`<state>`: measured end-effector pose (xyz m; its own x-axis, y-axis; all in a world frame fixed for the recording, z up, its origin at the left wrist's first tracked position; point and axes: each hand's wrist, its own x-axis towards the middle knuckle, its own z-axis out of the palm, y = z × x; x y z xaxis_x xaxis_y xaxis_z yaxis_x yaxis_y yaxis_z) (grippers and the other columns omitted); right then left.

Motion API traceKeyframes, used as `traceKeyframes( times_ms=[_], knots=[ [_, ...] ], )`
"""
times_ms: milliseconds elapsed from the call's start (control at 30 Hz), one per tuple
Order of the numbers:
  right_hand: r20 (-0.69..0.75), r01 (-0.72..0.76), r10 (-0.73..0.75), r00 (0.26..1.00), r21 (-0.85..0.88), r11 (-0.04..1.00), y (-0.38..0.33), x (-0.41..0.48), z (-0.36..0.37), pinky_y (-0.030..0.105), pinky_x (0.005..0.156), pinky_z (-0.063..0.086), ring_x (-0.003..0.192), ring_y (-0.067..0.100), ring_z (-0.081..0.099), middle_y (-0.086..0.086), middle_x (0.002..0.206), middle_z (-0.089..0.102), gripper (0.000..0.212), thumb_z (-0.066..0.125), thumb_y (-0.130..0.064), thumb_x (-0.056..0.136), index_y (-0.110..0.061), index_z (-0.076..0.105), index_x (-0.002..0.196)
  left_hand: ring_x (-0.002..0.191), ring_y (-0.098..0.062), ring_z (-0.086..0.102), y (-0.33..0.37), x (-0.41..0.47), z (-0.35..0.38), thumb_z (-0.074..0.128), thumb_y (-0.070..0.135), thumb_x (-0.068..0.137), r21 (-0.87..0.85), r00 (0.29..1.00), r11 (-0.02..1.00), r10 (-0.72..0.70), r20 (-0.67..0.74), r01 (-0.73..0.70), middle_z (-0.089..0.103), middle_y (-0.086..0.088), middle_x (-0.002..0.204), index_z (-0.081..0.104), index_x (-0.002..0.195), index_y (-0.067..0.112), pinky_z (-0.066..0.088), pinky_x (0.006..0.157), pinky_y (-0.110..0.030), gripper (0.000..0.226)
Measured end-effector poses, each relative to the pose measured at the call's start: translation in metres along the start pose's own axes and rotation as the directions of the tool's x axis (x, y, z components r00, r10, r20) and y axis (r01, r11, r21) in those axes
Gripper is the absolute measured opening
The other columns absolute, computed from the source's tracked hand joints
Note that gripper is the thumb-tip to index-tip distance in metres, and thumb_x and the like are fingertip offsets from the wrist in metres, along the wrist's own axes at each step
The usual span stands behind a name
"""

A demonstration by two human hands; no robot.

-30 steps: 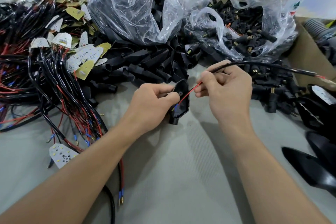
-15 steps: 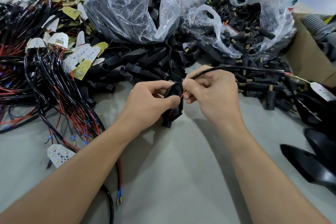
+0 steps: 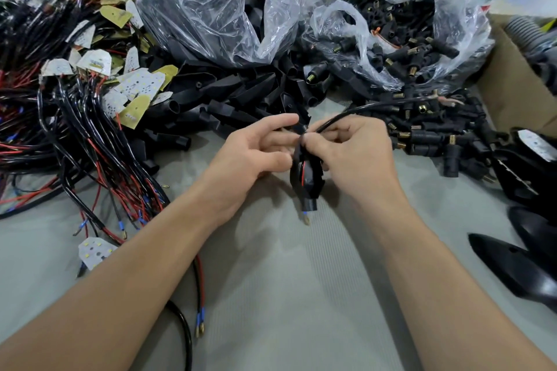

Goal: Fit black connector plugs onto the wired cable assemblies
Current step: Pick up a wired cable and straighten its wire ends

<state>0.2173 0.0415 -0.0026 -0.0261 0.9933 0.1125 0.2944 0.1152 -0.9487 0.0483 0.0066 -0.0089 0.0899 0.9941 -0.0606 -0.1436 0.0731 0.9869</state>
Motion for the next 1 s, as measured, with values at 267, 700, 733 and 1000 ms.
traceKeyframes(
  times_ms=[267, 700, 733, 1000],
  knots=[
    [-0.081, 0.016, -0.014, 0.997, 0.027, 1.0, 0.002, 0.001, 0.003, 0.033, 0.064, 0.056, 0.061, 0.009, 0.065, -0.001, 0.069, 0.074, 0.014, 0.081, -0.015, 0.071, -0.023, 0.077, 0.082, 0.096, -0.022, 0.073, -0.002, -0.004, 0.002, 0.073, 0.035, 0.088, 0.036, 0.964, 0.992, -0.128, 0.235, 0.123, 0.076, -0.01, 0.111, 0.072, 0.122, 0.03, 0.059, 0.08, -0.033, 0.034],
    [-0.018, 0.021, -0.019, 1.0, 0.101, 0.995, -0.02, -0.006, -0.007, 0.043, 0.104, 0.05, 0.11, -0.001, 0.064, -0.011, 0.109, 0.075, 0.032, 0.053, -0.027, 0.101, -0.025, 0.083, 0.091, 0.095, -0.026, 0.071, -0.008, 0.001, 0.005, 0.051, 0.014, 0.1, -0.149, 0.991, 0.985, -0.069, 0.116, 0.086, 0.073, -0.015, 0.109, 0.073, 0.121, 0.018, 0.06, 0.081, -0.036, 0.031],
    [0.008, 0.029, -0.03, 1.0, 0.068, 0.997, -0.021, -0.006, -0.006, 0.04, 0.109, 0.046, 0.117, -0.003, 0.06, -0.014, 0.118, 0.072, 0.028, 0.054, -0.024, 0.101, -0.026, 0.082, 0.1, 0.095, -0.026, 0.071, -0.007, 0.002, 0.005, 0.051, 0.014, 0.101, -0.148, 0.993, 0.986, -0.068, 0.099, 0.082, 0.073, -0.015, 0.11, 0.072, 0.123, 0.017, 0.061, 0.081, -0.037, 0.031],
    [0.299, 0.168, -0.12, 0.947, -0.141, 0.976, -0.013, -0.014, 0.013, -0.002, 0.088, 0.035, 0.102, -0.019, 0.052, -0.021, 0.138, 0.057, 0.074, 0.05, -0.01, 0.102, -0.045, 0.021, 0.16, 0.091, -0.021, 0.068, 0.002, -0.004, 0.009, 0.052, 0.014, 0.097, -0.324, 0.987, 0.941, -0.056, 0.151, 0.103, 0.069, -0.014, 0.116, 0.063, 0.133, 0.005, 0.059, 0.071, -0.037, 0.039]
  ],
)
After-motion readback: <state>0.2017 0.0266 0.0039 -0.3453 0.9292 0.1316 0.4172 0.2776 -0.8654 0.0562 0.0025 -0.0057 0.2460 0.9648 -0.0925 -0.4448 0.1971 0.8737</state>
